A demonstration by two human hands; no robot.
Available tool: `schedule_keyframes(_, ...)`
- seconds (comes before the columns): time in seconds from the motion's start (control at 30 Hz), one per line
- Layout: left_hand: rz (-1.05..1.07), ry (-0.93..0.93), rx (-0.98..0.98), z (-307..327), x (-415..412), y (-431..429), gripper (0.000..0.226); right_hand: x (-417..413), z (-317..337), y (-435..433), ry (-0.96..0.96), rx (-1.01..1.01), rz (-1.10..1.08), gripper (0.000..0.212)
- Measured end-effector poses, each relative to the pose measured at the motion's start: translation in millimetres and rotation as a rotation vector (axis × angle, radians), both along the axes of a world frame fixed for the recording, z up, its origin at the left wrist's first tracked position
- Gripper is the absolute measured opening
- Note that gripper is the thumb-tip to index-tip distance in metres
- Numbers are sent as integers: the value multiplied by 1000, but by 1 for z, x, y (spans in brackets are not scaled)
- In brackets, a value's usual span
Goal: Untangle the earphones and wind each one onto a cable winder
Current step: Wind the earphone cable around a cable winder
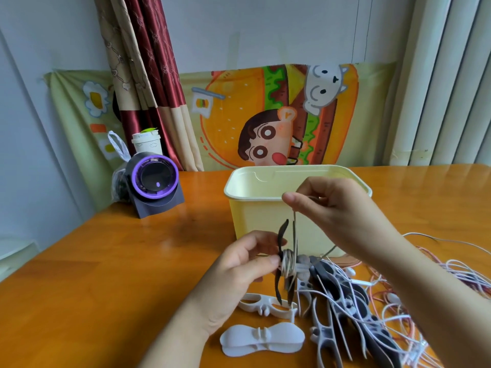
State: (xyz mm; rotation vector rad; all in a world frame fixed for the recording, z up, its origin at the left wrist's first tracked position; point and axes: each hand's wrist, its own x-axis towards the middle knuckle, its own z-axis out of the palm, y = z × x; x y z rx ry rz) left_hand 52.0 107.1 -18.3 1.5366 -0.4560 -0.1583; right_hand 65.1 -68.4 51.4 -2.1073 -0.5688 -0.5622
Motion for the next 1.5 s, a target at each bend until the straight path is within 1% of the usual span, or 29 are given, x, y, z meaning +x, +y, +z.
schedule_keyframes(0.1, -16, 22, -17, 0, -1, 0, 32, 3, -4, 1, 0, 31, 12, 41)
schedule_keyframes(0.2, -10, 25, -8, 0, 0, 1, 33, 3, -5, 3, -14, 48, 17, 39)
schedule_keyframes(0.27, -28, 46, -71, 1, 0, 1, 33, 4, -6, 4, -10, 66, 17, 38)
schedule_keyframes(0.33, -60, 95, -204, 0, 0, 1, 33, 8, -9, 2, 20, 75, 9, 36)
schedule_keyframes(0.4, -92, 172, -383, 1, 1, 1, 36, 13, -19, 3, 85, 46, 18, 33)
schedule_keyframes(0.47, -108, 244, -557, 1, 6, 2, 47, 16, -33, 9, 141, -39, 54, 34)
schedule_keyframes(0.53, -69, 291, -705, 3, 10, 5, 58, 15, -45, 18, 183, -125, 118, 35)
schedule_keyframes(0.57, -29, 315, -766, 5, 11, 6, 55, 14, -49, 22, 200, -152, 148, 35)
schedule_keyframes(0.63, 100, 368, -868, 9, 12, 8, 35, 11, -50, 25, 218, -177, 182, 34)
schedule_keyframes(0.67, 174, 384, -886, 11, 11, 9, 31, 10, -48, 25, 216, -191, 188, 34)
schedule_keyframes(0.73, 296, 391, -864, 10, 13, 11, 38, 8, -42, 24, 198, -233, 183, 33)
schedule_keyframes(0.8, 352, 382, -814, 9, 13, 12, 48, 4, -37, 23, 175, -296, 182, 28)
schedule_keyframes(0.83, 362, 375, -769, 9, 13, 11, 50, 2, -34, 24, 168, -333, 190, 25)
schedule_keyframes(0.87, 367, 359, -713, 8, 12, 10, 46, 0, -33, 24, 162, -363, 199, 23)
schedule_keyframes(0.97, 427, 247, -500, 5, 11, 7, 24, -5, -26, 24, 116, -393, 207, 22)
schedule_keyframes(1.03, 454, 142, -339, 4, 8, 5, 19, -8, -18, 20, 60, -405, 190, 26)
schedule_keyframes(1.1, 429, 44, -196, 5, 4, 3, 20, -10, -9, 16, 30, -381, 175, 27)
schedule_keyframes(1.17, 388, -21, -93, 4, 2, 1, 19, -11, -2, 11, 33, -328, 145, 26)
schedule_keyframes(1.3, 267, -37, -49, 6, -1, -2, 20, -8, 6, 0, -14, -231, 50, 32)
schedule_keyframes(1.37, 184, -41, -13, 4, -2, -3, 14, -5, 9, -4, -58, -186, 14, 38)
schedule_keyframes(1.4, 146, -41, 8, 3, -1, -3, 15, -4, 9, -6, -69, -169, 3, 39)
schedule_keyframes(1.5, 38, -17, -1, 1, -1, -4, 31, 1, 5, -7, -42, -89, 7, 39)
